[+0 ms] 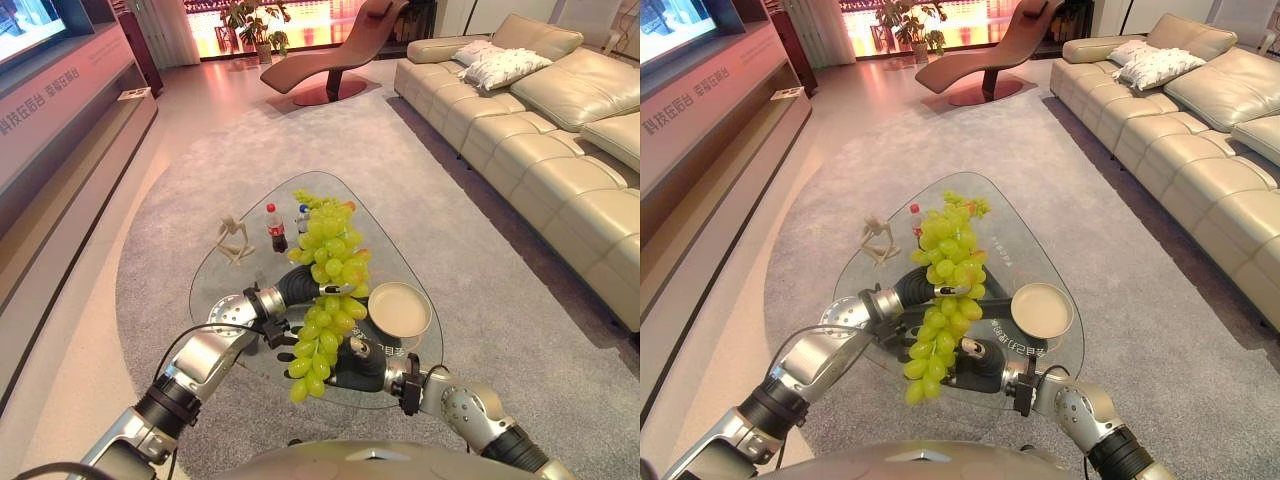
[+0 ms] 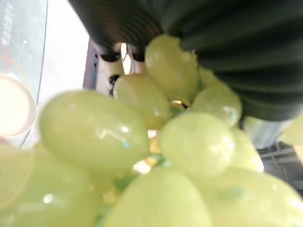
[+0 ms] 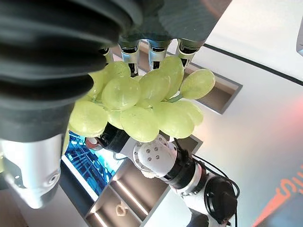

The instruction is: Pick up fruits into the plate

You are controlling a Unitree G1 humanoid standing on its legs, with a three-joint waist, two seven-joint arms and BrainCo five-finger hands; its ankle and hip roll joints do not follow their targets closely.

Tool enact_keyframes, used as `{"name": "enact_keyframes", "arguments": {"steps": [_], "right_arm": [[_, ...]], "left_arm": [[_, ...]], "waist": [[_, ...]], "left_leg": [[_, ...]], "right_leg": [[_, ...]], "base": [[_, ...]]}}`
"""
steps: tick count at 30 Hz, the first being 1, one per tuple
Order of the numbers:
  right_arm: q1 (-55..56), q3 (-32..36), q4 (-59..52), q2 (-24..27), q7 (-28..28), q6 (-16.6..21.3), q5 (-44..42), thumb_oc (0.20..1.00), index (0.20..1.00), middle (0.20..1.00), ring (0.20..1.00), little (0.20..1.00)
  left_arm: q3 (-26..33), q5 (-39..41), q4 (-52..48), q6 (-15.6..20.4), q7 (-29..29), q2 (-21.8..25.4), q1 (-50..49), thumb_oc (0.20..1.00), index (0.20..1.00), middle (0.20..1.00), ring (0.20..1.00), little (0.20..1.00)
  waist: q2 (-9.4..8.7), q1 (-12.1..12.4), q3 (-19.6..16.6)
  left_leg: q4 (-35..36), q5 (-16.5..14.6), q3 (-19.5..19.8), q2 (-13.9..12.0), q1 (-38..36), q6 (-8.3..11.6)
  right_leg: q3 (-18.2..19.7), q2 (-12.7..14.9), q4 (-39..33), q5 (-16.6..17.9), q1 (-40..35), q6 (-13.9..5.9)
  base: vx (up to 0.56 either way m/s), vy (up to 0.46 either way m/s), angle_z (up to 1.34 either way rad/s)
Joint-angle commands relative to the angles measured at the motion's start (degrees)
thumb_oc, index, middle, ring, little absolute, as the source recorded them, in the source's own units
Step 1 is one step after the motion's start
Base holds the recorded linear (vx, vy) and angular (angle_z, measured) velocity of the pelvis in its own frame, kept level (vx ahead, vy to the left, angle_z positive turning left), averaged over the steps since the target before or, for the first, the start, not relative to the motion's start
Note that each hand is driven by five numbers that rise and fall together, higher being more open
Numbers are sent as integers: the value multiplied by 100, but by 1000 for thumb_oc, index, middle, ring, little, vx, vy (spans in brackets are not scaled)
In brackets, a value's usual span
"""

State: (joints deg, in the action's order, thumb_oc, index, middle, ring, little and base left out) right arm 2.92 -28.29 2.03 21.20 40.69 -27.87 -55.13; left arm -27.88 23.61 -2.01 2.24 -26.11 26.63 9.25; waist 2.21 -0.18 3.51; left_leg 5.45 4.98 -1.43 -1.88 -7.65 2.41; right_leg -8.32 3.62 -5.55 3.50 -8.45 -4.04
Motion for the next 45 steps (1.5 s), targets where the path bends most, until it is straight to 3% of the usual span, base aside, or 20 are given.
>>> {"name": "enact_keyframes", "arguments": {"steps": [1, 7, 8, 9, 10, 29, 34, 35, 36, 37, 45], "right_arm": [[-182, -4, -489, -329, -81, 450, -147, 1000, 1000, 1000, 1000, 1000], [-197, 37, -513, -311, 20, 481, -91, 1000, 1000, 1000, 1000, 1000], [-224, -6, -576, -295, -13, 523, -92, 906, 906, 906, 906, 906], [-242, -23, -566, -307, -63, 545, -147, 253, 253, 253, 253, 253], [-250, -20, -560, -316, -74, 545, -149, 200, 200, 200, 200, 200], [-208, 11, -387, -396, -170, 521, -187, 200, 200, 200, 200, 200], [-182, 104, -284, -378, -356, 722, 144, 200, 200, 200, 200, 200], [-184, 131, -269, -357, -382, 753, 231, 200, 200, 200, 200, 200], [-174, 215, -254, -285, -514, 889, 570, 200, 200, 200, 200, 200], [-173, 252, -252, -249, -562, 934, 669, 200, 200, 200, 200, 200], [-80, 955, -126, 259, -813, 1164, 1333, 200, 200, 200, 200, 200]], "left_arm": [[125, 401, 89, 94, 199, -165, 367, 200, 200, 200, 200, 200], [185, 340, -25, 39, 274, -244, 255, 200, 200, 200, 200, 200], [123, 296, -16, 28, 326, -266, 260, 200, 200, 200, 200, 200], [106, 278, 12, 24, 338, -278, 275, 200, 200, 200, 200, 200], [102, 274, 16, 13, 345, -284, 280, 200, 200, 200, 200, 200], [85, 187, 128, 10, 344, -319, 271, 200, 200, 200, 200, 200], [159, 247, 182, -39, 496, -330, 222, 200, 200, 200, 200, 200], [178, 236, 197, -49, 517, -328, 205, 307, 307, 307, 307, 307], [232, 200, 251, -68, 626, -317, 160, 758, 758, 758, 758, 758], [253, 171, 261, -78, 659, -306, 139, 1000, 1000, 1000, 1000, 1000], [631, 156, 599, -145, 775, -53, -184, 1000, 1000, 1000, 1000, 1000]], "waist": [[-232, 30, 133], [-245, 48, 157], [-255, 57, 182], [-259, 63, 178], [-260, 65, 176], [-259, 52, 147], [-255, 42, 158], [-256, 39, 159], [-263, 26, 166], [-265, 22, 168], [-329, -19, 263]], "left_leg": [[-81, -1141, -206, 169, -566, -128], [-84, -1141, -208, 158, -564, -131], [-81, -1142, -203, 160, -566, -131], [-74, -1143, -204, 159, -572, -132], [-71, -1143, -203, 159, -575, -132], [-45, -1121, -243, 137, -561, -114], [-45, -1116, -282, 122, -556, -99], [-45, -1117, -288, 119, -555, -99], [-45, -1111, -307, 111, -548, -93], [-45, -1108, -312, 107, -544, -92], [-45, -1084, -372, 74, -523, -81]], "right_leg": [[-83, 144, 122, -650, -374, -226], [-89, 141, 122, -647, -371, -221], [-100, 140, 126, -646, -371, -224], [-109, 140, 123, -646, -375, -225], [-112, 140, 119, -644, -378, -226], [-126, 148, 77, -596, -359, -253], [-138, 160, 56, -568, -353, -264], [-137, 160, 55, -566, -350, -264], [-138, 162, 55, -558, -339, -269], [-137, 162, 55, -555, -334, -271], [-165, 144, 75, -540, -310, -267]], "base": [[0, 0, 0], [-12, -3, 0], [-49, -15, 0], [-50, -15, 1], [0, 0, 0], [0, 0, 0], [0, 0, 0], [0, 0, 0], [0, 0, 0], [0, 0, 0], [0, 0, 0]]}}
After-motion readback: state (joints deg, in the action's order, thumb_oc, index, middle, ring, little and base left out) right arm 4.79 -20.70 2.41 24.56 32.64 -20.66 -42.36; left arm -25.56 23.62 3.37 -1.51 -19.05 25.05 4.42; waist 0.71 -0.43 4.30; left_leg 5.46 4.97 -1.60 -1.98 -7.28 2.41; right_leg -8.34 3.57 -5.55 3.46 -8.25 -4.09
